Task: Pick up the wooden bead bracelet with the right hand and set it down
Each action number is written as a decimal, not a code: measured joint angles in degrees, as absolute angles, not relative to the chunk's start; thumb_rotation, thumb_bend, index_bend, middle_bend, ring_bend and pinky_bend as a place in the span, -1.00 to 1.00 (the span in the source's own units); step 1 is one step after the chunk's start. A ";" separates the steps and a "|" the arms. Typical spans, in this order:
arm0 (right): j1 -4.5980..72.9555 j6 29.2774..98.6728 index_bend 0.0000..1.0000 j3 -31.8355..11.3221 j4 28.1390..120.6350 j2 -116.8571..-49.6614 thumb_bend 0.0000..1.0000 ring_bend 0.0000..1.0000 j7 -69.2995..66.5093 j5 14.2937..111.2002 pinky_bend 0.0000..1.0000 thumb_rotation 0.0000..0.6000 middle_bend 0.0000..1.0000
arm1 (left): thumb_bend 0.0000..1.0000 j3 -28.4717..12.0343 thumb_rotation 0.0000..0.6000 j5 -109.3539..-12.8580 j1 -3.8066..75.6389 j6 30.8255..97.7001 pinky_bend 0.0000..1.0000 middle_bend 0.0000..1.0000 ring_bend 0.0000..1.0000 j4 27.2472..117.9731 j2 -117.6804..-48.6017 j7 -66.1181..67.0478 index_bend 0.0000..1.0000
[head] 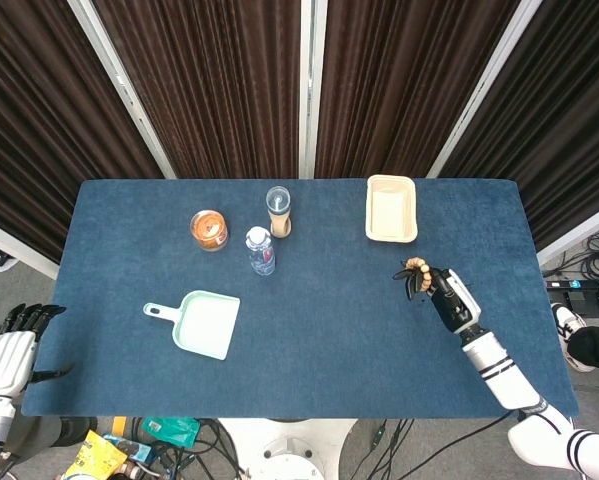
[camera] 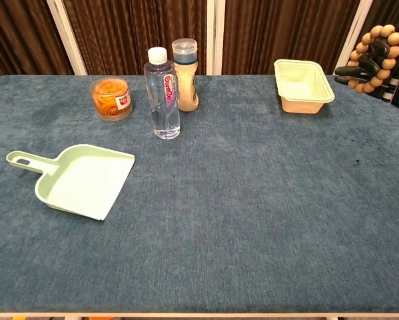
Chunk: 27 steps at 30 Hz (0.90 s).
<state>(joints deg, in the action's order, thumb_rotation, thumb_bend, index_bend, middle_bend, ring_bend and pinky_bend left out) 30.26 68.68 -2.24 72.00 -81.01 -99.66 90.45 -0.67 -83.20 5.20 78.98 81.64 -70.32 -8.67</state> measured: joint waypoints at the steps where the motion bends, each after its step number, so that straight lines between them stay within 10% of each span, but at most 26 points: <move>1: 30.24 68.64 0.32 -2.25 71.96 -81.03 -0.04 -0.35 -99.66 90.37 -0.91 -0.39 0.31 | -1.00 -0.66 1.00 -83.22 5.20 78.97 -0.88 -0.68 -0.82 81.60 -70.34 -8.69 -0.63; 20: 29.88 69.33 0.39 -2.30 71.94 -80.97 0.40 -0.33 -99.12 90.55 -0.91 -0.09 0.33 | -1.00 -0.66 1.00 -83.23 5.21 78.93 -0.88 -0.68 -0.82 81.17 -70.63 -9.02 -0.63; 27: 29.82 69.71 0.29 -2.23 72.05 -80.90 0.92 -0.33 -98.21 90.91 -0.91 0.10 0.27 | -1.00 -0.62 1.00 -83.34 5.17 79.02 -0.88 -0.68 -0.82 81.04 -70.70 -9.16 -0.63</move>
<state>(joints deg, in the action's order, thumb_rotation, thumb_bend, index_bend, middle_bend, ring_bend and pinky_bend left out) 29.82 69.71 -2.23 72.05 -80.90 -98.21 90.91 -0.62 -83.34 5.17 79.02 81.04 -70.70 -9.16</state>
